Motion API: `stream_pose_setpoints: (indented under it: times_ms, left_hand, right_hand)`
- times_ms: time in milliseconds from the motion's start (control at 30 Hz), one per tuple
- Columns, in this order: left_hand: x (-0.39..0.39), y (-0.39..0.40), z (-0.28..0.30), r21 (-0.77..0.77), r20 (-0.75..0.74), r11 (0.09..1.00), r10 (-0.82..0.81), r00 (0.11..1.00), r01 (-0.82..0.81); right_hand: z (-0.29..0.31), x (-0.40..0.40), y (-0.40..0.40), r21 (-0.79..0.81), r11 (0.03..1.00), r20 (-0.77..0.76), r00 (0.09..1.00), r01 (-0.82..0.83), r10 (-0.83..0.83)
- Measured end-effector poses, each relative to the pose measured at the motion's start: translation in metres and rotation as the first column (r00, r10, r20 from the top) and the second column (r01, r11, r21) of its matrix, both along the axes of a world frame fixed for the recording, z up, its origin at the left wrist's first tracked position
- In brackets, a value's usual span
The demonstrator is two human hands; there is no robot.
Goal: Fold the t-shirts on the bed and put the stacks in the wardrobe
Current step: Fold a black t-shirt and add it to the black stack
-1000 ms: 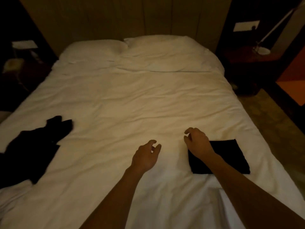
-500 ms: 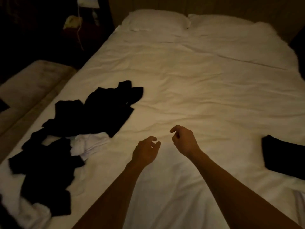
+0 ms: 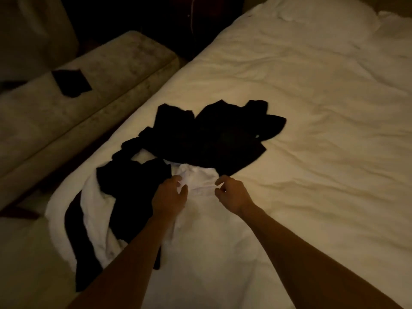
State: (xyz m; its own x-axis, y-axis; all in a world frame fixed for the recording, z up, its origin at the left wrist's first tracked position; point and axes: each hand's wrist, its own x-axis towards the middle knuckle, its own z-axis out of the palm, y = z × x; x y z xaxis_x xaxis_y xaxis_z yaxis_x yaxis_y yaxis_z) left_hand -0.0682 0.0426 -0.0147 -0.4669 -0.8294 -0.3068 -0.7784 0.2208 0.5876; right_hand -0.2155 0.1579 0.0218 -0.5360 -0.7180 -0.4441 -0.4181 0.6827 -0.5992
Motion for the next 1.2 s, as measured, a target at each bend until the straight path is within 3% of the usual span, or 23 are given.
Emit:
stream_pose_setpoints:
  times_ms: [100,233,333,533,667,800,933,1033,1133,1200]
  left_hand:
    - [0.03,-0.021,-0.016,-0.165,0.154,0.985,0.077,0.985,-0.051]
    - [0.066,-0.036,-0.039,-0.269,0.277,0.962,0.132,0.952,-0.055]
    - [0.075,-0.041,-0.047,-0.329,0.24,0.941,0.17,0.956,-0.084]
    - [0.081,-0.05,-0.034,-0.202,0.169,0.943,0.301,0.939,-0.266]
    - [0.066,-0.051,-0.004,-0.217,0.003,0.95,0.231,0.973,-0.225]
    - [0.035,-0.037,0.04,-0.19,-0.266,0.98,0.012,0.964,-0.065]
    - [0.009,-0.023,0.087,-0.096,-0.513,0.995,-0.043,0.857,-0.008]
    - [-0.017,-0.004,0.124,-0.068,-0.585,0.996,-0.089,0.806,0.06]
    - [-0.038,0.026,0.164,0.07,-0.623,0.979,-0.107,0.775,0.192]
    - [-0.043,0.047,0.183,0.093,-0.605,0.934,-0.223,0.764,0.346]
  right_hand:
    - [-0.019,0.019,-0.034,0.053,0.988,0.026,0.989,-0.144,0.143]
    - [-0.041,0.057,-0.076,0.085,0.945,0.128,0.945,-0.314,0.303]
    - [-0.051,0.081,-0.096,0.111,0.917,0.151,0.918,-0.384,0.367]
    - [-0.057,0.103,-0.101,0.142,0.899,0.186,0.903,-0.415,0.388]
    - [-0.042,0.097,-0.099,0.077,0.943,0.204,0.931,-0.324,0.304]
    - [-0.01,0.077,-0.086,-0.272,0.953,0.267,0.94,-0.137,0.212]
    - [0.044,0.035,-0.068,-0.291,0.948,-0.007,0.991,-0.132,0.135]
    - [0.098,0.001,-0.041,-0.276,0.949,-0.233,0.968,-0.154,0.09]
    - [0.155,-0.026,0.004,-0.334,0.933,-0.244,0.968,-0.133,0.05]
    - [0.192,-0.038,0.037,-0.361,0.929,-0.259,0.966,-0.083,-0.014]
